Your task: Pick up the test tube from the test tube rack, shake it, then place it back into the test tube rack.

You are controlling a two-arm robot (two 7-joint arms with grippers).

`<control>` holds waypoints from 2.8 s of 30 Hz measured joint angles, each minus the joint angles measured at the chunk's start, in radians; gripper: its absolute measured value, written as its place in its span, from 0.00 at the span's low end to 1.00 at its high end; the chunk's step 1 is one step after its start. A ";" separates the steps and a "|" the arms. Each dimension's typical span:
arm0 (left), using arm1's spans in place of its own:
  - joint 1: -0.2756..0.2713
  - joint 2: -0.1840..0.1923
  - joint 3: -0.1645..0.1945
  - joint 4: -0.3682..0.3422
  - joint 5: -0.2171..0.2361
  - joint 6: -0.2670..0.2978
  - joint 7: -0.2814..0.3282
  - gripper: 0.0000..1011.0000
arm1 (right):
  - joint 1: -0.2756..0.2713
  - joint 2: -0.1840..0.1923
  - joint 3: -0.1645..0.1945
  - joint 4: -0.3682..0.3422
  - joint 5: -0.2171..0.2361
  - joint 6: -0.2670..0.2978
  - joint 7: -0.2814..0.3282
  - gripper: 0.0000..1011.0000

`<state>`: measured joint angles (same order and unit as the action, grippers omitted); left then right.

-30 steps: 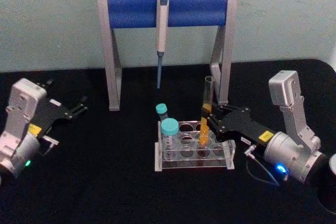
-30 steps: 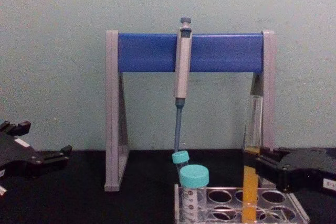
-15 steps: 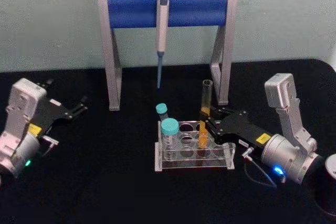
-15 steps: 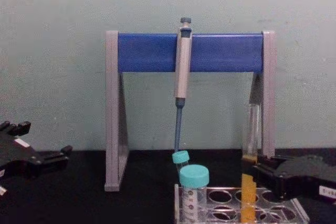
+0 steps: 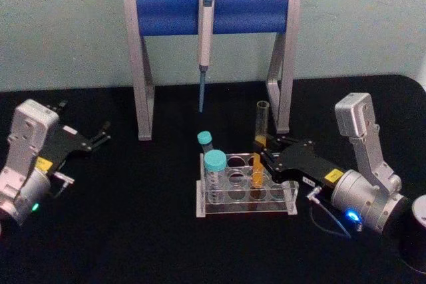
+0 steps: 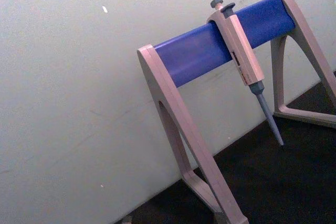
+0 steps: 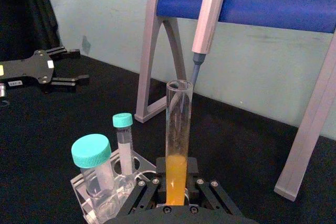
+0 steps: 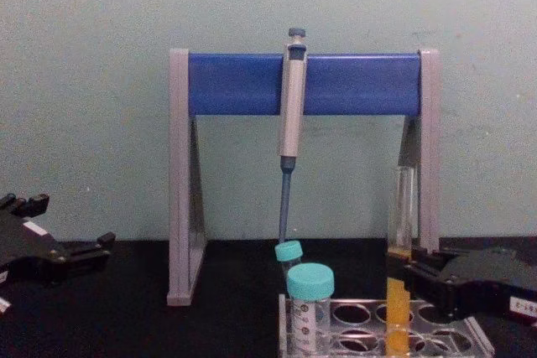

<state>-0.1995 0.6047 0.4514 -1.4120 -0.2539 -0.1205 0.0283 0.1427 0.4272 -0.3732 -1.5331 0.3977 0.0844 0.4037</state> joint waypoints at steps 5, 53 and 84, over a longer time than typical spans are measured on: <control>0.000 0.000 0.000 0.000 0.000 0.000 0.000 0.99 | 0.000 0.000 0.000 0.000 0.000 0.000 0.000 0.26; 0.000 0.000 0.000 0.000 0.000 0.000 0.000 0.99 | -0.162 0.025 0.151 -0.100 -0.039 -0.158 -0.126 0.99; 0.000 0.000 0.000 0.000 0.000 0.000 0.000 0.99 | -0.174 -0.103 0.193 0.067 -0.140 -0.137 -0.233 0.99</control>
<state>-0.1995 0.6047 0.4514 -1.4120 -0.2539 -0.1205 0.0283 -0.0313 0.3245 -0.1800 -1.4657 0.2576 -0.0531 0.1708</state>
